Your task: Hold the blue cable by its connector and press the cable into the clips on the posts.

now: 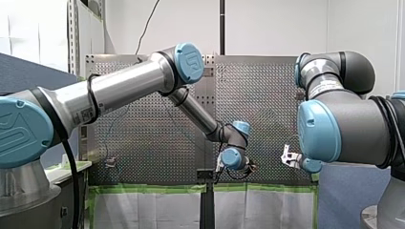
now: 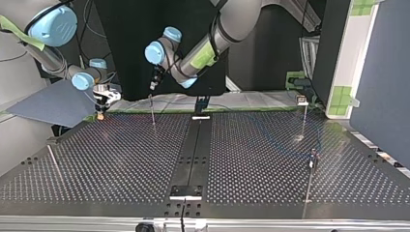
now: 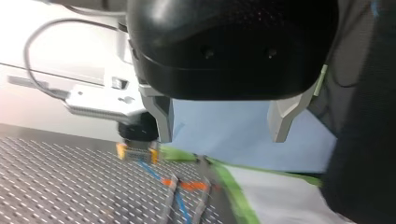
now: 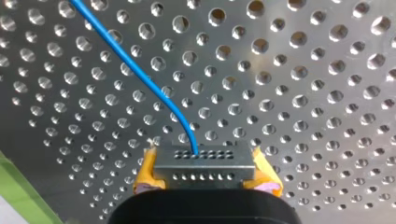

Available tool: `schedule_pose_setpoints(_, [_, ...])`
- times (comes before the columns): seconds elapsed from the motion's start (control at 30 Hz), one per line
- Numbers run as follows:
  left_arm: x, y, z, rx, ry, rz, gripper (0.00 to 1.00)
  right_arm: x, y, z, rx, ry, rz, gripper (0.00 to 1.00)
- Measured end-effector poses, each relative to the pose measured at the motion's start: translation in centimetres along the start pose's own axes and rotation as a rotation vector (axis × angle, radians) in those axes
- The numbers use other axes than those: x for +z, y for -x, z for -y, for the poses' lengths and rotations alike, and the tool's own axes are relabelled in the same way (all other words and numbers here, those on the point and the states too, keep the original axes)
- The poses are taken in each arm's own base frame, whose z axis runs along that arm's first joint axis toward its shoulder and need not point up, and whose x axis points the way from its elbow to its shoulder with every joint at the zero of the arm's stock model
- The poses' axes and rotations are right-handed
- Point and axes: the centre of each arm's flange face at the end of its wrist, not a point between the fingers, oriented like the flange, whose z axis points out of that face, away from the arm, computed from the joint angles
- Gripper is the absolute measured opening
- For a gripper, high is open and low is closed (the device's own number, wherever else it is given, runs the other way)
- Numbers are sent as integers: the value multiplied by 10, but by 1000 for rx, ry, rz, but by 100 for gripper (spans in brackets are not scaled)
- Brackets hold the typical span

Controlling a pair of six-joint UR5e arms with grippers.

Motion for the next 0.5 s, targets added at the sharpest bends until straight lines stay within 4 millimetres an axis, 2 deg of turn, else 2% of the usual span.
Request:
schedule_pose_setpoints(0.17, [-1,7,13,-47,10,50,100,0,1,2,0,-3,2,0])
schedule_pose_setpoints(0.33, [2,9,15,-81,45,93,100,0,1,4,-1,-5,2,0])
schedule_pose_setpoints(0.5, [8,-2,12,-88,90,89,100,0,2,6,-1,-8,4,0])
